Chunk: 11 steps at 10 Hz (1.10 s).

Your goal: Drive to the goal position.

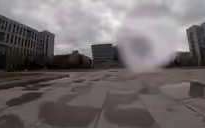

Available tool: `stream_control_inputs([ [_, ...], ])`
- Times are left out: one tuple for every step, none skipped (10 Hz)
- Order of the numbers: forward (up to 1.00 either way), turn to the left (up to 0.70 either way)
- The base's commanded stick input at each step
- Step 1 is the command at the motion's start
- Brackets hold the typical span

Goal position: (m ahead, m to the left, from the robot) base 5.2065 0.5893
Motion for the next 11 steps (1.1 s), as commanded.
stream_control_inputs([
  [0.7,0.01],
  [0.7,0.01],
  [0.7,0.0],
  [0.7,0.0],
  [0.7,0.0],
  [0.7,0.0],
  [0.7,0.0],
  [0.7,0.0],
  [0.7,0.0],
  [0.7,0.0],
  [0.7,0.0],
])
